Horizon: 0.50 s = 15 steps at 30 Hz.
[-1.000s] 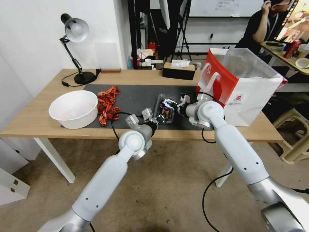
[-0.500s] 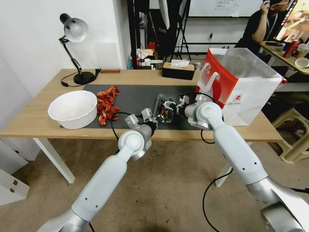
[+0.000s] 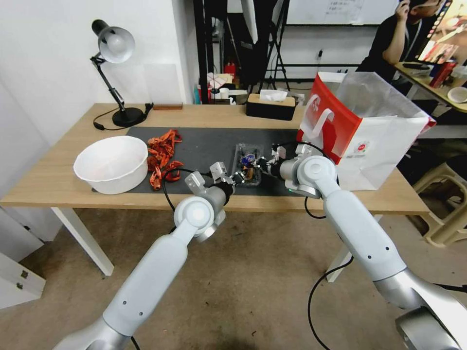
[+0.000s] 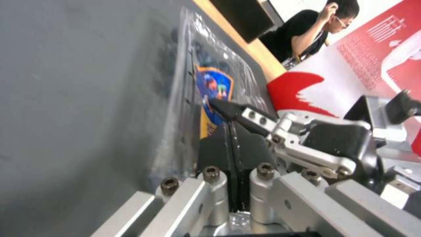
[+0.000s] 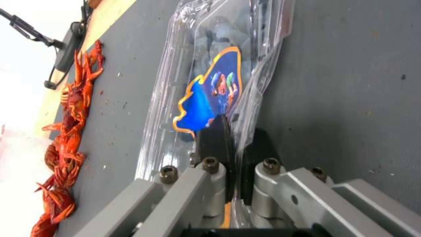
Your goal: Close the takeout container lid, then place the container into the takeout bag.
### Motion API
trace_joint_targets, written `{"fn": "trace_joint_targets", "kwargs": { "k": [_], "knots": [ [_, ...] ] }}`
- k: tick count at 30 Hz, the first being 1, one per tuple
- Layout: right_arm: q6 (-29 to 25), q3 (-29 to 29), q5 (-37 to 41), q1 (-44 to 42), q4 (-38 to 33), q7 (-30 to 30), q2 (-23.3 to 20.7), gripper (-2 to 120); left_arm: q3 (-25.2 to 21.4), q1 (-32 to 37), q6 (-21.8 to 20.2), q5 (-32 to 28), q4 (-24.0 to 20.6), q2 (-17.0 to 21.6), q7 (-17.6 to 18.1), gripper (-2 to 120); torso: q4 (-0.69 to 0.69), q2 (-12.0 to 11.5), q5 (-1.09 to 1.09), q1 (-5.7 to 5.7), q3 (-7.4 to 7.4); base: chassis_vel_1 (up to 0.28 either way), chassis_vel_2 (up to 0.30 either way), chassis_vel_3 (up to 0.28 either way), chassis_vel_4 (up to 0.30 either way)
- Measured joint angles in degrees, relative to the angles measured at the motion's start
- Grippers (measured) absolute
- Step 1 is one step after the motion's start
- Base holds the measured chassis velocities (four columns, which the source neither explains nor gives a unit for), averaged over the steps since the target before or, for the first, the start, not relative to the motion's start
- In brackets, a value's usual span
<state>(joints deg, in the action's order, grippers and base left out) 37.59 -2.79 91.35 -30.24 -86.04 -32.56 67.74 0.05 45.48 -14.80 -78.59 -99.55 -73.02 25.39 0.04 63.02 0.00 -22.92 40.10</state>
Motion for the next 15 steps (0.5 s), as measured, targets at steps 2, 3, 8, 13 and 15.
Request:
{"fn": "trace_joint_targets", "kwargs": {
  "k": [2, 3, 8, 13, 15],
  "knots": [
    [0.0, 0.0, 0.0, -0.1, 0.0, 0.0, 0.0, 0, -0.4, 0.5, 0.2, 0.4, -0.7, 0.5, -0.2, 0, -0.01, 0.0, 0.00, 0.00, 0.00, 0.000, 0.000, 0.000, 0.000],
    [0.0, -0.1, -0.1, -0.1, 0.0, 0.0, 0.0, 0, -1.0, 1.1, 0.4, 0.9, -1.4, 1.0, -0.5, 0, -0.02, 0.0, 0.00, 0.00, 0.00, 0.000, 0.000, 0.000, 0.000],
    [0.0, -0.2, 0.0, -0.1, 0.0, 0.1, 0.1, 0, -3.9, 5.3, 1.9, 7.1, -5.4, 3.9, -3.6, 0, -0.05, 0.0, -0.02, 0.00, 0.00, 0.000, 0.000, 0.000, 0.000],
    [0.0, -0.2, 0.0, -0.1, 0.1, 0.1, 0.2, 0, -6.0, 9.8, 4.6, 18.0, -9.3, 6.5, -7.5, 2, -0.05, 0.0, -0.02, 0.00, 0.00, 0.000, 0.000, 0.000, 0.000],
    [0.0, -0.2, 0.0, -0.1, 0.0, 0.0, 0.2, 0, -7.4, 13.8, 7.5, 25.7, -11.6, 8.0, -10.5, 11, -0.05, 0.0, -0.02, 0.00, 0.00, 0.000, 0.000, 0.000, 0.000]
  ]
}}
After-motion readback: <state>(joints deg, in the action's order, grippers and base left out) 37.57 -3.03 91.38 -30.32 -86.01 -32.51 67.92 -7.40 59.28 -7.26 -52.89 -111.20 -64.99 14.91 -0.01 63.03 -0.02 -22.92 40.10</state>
